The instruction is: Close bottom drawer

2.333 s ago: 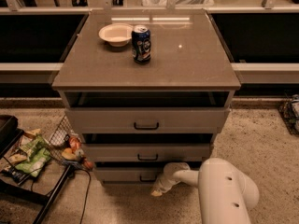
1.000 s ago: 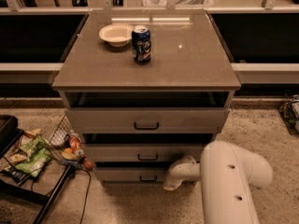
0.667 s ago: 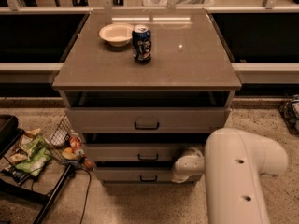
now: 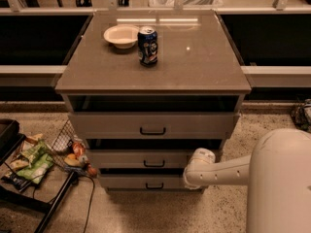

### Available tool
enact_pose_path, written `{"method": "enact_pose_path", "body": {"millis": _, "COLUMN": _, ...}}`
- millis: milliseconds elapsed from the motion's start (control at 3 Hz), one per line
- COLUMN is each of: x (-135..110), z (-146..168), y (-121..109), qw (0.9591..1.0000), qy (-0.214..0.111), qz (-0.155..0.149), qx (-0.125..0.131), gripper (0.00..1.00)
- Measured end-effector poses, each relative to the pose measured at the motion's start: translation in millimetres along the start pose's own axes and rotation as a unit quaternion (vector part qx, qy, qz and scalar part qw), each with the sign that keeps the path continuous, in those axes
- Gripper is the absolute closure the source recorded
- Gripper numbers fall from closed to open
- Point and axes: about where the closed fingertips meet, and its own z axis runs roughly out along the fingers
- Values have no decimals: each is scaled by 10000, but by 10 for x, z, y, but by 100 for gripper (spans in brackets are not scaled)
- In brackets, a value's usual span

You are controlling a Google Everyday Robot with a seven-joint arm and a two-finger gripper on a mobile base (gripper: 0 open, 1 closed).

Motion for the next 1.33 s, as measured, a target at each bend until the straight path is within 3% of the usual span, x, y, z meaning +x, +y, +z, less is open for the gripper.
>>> {"method": "enact_pose_path", "body": {"millis": 333, "x": 0, "z": -1, "y": 0, "qw": 10000, "qy": 0, "qz": -1, "qx": 1, "gripper": 100}}
{"method": "enact_pose_path", "body": {"millis": 667, "x": 143, "z": -210, "y": 20, "qw": 9993, "qy": -188, "qz": 324, "qx": 15, "gripper": 100}}
{"method": "enact_pose_path", "body": {"millis": 1000, "x": 686, "z": -1067, "y": 234, "qw": 9906, "qy": 137, "qz": 1354, "qx": -129, "gripper": 100}}
{"method": "enact_pose_path", "body": {"millis": 1333, "x": 1148, "z": -1874, "y": 198, "qw": 9727, "qy": 723, "qz": 2199, "qx": -182, "gripper": 100}}
